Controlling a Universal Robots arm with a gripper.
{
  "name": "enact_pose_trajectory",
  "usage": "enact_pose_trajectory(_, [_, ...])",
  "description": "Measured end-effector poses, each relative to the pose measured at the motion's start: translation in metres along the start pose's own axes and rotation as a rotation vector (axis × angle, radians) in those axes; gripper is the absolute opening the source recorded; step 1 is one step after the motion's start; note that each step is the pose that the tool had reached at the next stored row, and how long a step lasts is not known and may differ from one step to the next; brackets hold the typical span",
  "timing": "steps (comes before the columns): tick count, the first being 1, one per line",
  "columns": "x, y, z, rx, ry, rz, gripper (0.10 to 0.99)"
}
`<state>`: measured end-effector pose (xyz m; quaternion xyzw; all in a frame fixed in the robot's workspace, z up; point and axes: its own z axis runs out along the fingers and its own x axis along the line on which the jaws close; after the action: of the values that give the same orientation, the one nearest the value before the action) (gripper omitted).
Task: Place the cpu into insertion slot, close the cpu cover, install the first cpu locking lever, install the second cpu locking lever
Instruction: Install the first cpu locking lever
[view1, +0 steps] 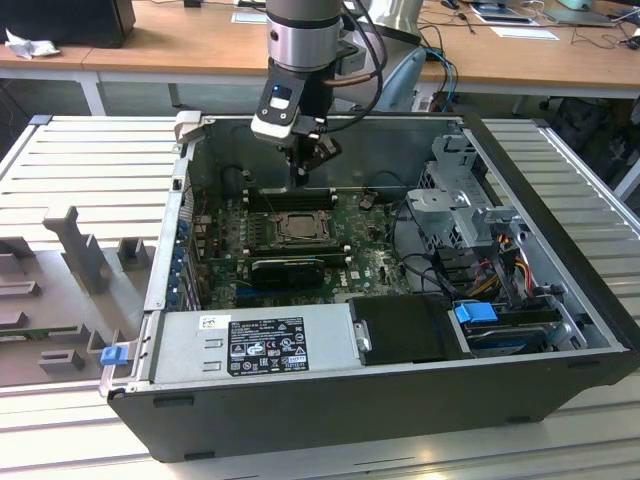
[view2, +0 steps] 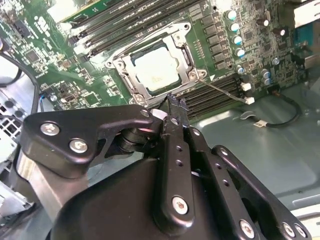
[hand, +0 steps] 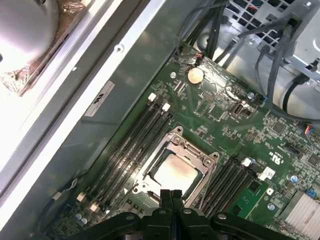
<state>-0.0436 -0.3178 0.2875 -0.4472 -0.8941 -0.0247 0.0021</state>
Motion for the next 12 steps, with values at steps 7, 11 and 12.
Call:
enact_pose_trajectory(7, [0.0000, 0.0000, 0.0000, 0.002, 0.0036, -0.084, 0.106])
enact_pose_trajectory(11, [0.0000, 0.0000, 0.0000, 0.003, 0.0048, -0.113, 0.106])
enact_pose_trajectory(12, [0.0000, 0.0000, 0.0000, 0.003, 0.0051, -0.119, 0.106])
